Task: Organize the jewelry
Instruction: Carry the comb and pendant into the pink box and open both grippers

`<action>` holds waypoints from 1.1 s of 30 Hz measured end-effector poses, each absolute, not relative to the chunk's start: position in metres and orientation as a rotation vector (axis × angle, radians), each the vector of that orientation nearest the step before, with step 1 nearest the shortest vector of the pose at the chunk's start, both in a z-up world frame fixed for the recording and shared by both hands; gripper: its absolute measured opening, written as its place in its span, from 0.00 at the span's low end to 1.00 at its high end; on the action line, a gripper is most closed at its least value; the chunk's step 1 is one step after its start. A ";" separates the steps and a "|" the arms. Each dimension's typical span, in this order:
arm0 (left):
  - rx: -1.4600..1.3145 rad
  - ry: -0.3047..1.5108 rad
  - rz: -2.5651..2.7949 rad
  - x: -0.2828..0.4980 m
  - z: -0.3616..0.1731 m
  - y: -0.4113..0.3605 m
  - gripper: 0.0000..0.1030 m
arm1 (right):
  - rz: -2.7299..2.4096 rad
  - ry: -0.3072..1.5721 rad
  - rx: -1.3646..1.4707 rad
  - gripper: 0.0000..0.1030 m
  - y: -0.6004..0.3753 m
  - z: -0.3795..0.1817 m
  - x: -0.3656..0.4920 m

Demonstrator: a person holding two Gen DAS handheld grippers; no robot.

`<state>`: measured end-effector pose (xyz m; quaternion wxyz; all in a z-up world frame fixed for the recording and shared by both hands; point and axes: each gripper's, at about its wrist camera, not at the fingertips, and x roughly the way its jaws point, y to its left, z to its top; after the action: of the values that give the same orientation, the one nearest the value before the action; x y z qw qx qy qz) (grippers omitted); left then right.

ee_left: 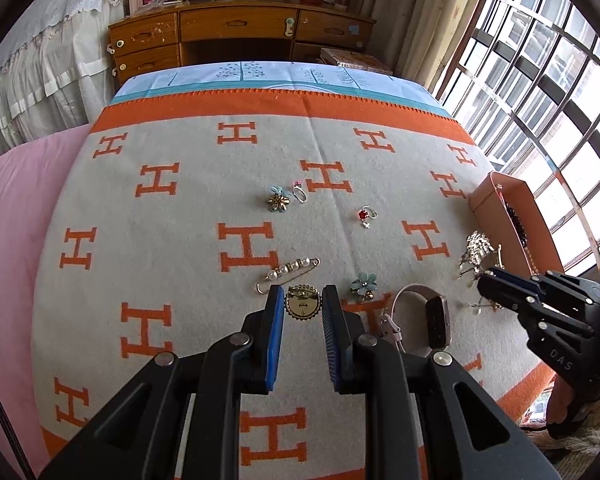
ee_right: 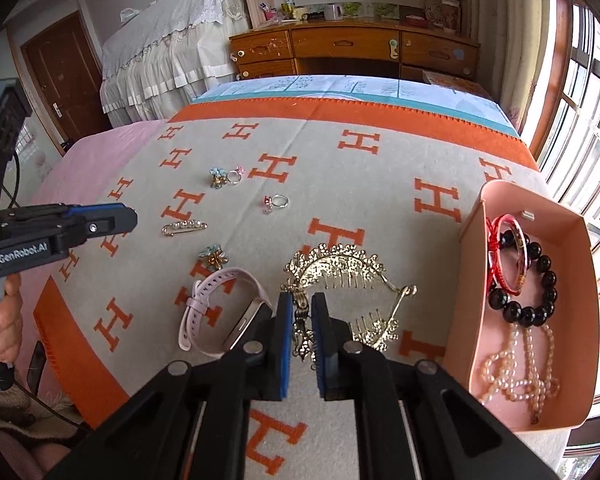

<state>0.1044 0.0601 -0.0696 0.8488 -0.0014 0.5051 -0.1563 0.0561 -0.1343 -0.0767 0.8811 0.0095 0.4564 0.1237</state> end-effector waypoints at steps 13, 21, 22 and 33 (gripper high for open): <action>0.035 1.115 -0.314 0.109 -0.102 0.048 0.16 | 0.201 0.806 0.059 0.09 -0.155 -0.030 0.034; 0.080 1.010 -0.426 0.098 -0.056 0.013 0.16 | 0.098 0.725 0.110 0.09 -0.195 -0.005 0.021; 0.091 0.994 -0.446 0.096 -0.049 0.006 0.17 | 0.085 0.722 0.121 0.09 -0.201 -0.005 0.019; 0.214 0.863 -0.652 0.074 0.002 -0.089 0.17 | -0.015 0.731 0.336 0.09 -0.283 -0.023 -0.003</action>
<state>0.0737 -0.0887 0.0023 0.8519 0.1015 0.4099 -0.3097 -0.0030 -0.2825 -0.0233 0.9201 0.1636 0.3558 -0.0075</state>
